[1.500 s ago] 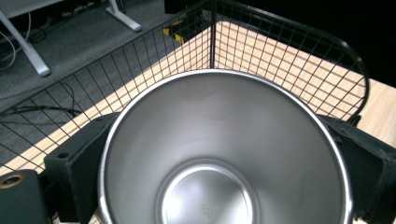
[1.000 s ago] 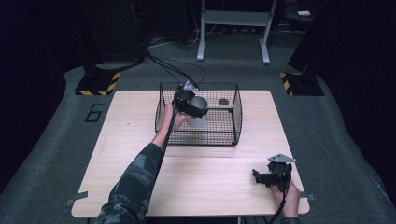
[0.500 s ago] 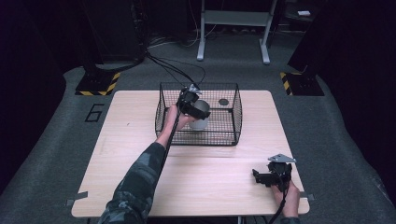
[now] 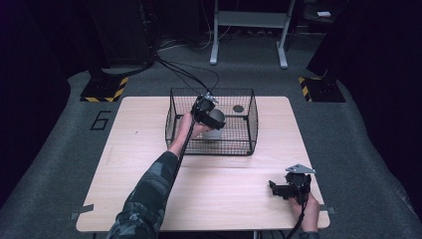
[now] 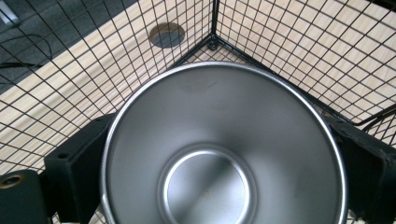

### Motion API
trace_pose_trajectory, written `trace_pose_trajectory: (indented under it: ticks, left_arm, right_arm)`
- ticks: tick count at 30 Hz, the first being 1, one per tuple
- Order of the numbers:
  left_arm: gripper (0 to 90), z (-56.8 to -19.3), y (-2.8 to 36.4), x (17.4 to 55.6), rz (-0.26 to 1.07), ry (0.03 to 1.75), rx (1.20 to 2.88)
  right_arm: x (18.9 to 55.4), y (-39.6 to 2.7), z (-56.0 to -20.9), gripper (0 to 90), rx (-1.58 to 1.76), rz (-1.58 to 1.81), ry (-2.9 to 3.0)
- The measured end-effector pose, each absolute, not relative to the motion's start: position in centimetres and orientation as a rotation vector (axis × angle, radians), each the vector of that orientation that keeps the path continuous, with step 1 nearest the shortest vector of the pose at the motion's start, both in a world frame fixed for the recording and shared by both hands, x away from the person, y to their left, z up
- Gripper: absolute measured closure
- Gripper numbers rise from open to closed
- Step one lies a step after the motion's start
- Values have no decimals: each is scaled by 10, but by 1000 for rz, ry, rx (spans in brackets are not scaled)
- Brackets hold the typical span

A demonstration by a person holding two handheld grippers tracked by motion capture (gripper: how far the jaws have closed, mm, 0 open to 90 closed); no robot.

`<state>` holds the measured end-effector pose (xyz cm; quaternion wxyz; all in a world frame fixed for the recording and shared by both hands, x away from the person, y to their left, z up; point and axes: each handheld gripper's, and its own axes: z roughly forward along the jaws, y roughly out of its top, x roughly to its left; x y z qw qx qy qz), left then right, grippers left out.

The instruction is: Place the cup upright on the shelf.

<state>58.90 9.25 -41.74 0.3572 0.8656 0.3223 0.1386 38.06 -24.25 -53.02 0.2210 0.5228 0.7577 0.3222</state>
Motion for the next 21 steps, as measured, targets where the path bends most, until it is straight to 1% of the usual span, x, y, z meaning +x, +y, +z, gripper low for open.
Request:
trace_pose_trajectory:
  ticks: [21]
  left_arm:
    - [63,-427,90,595,331,847,2298]
  right_arm:
    - [381,-243,-530,0,1443,893,2093]
